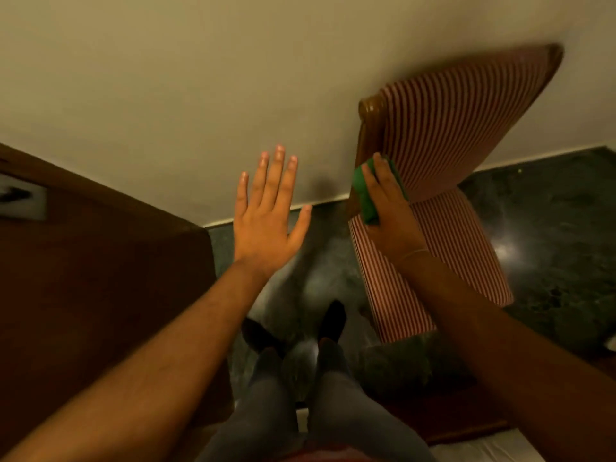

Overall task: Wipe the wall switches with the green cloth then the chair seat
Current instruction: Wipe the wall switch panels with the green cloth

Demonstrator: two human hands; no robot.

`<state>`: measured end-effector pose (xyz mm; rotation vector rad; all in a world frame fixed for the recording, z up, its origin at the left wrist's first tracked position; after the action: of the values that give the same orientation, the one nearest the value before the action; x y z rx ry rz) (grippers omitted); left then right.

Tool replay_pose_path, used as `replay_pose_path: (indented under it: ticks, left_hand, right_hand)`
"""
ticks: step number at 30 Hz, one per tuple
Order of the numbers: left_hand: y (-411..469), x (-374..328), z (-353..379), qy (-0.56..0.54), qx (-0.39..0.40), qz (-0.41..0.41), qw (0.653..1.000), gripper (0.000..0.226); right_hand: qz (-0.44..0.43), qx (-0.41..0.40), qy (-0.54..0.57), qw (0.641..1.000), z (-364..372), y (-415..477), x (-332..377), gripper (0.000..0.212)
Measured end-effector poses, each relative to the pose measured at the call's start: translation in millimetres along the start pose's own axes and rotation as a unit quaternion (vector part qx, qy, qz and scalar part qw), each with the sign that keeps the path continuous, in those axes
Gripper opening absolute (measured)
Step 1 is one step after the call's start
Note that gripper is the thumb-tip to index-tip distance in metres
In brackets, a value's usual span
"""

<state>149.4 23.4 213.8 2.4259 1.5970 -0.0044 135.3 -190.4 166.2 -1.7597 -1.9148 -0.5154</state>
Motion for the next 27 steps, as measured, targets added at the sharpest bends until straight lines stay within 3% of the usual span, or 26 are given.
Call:
replay_pose_path:
  ticks: [7, 15, 23, 27]
  left_hand:
    - [23.3, 52.5, -127.0, 0.046, -0.121, -0.042, 0.991, 0.087]
    - [52.5, 124.8, -245.9, 0.073, -0.239, -0.067, 0.966, 0.089]
    - [89.9, 196.9, -337.7, 0.102, -0.333, -0.090, 0.933, 0.087]
    - [116.4, 235.5, -363.0, 0.096, -0.347, -0.100, 0.927, 0.080]
  right_hand:
    - [-0.149, -0.093, 0.015, 0.984, -99.6, 50.4, 152.2, 0.098]
    - [-0.279, -0.168, -0.030, 0.945, -169.8, 88.1, 303.1, 0.081]
    - [-0.332, -0.228, -0.047, 0.914, -185.2, 122.6, 390.5, 0.062]
    - [-0.332, -0.245, -0.030, 0.910, -169.8, 147.8, 414.3, 0.071]
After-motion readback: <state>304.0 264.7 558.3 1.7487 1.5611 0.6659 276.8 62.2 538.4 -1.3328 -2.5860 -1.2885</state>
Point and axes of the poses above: each hand's wrist, its own y-axis towards the middle knuckle, its own z-axis out of the palm, x = y × z, the point moved 10 cm from there along y, towards the middle knuckle, and after that the axes turned 6 degrees about x, right-handed, at the moved point
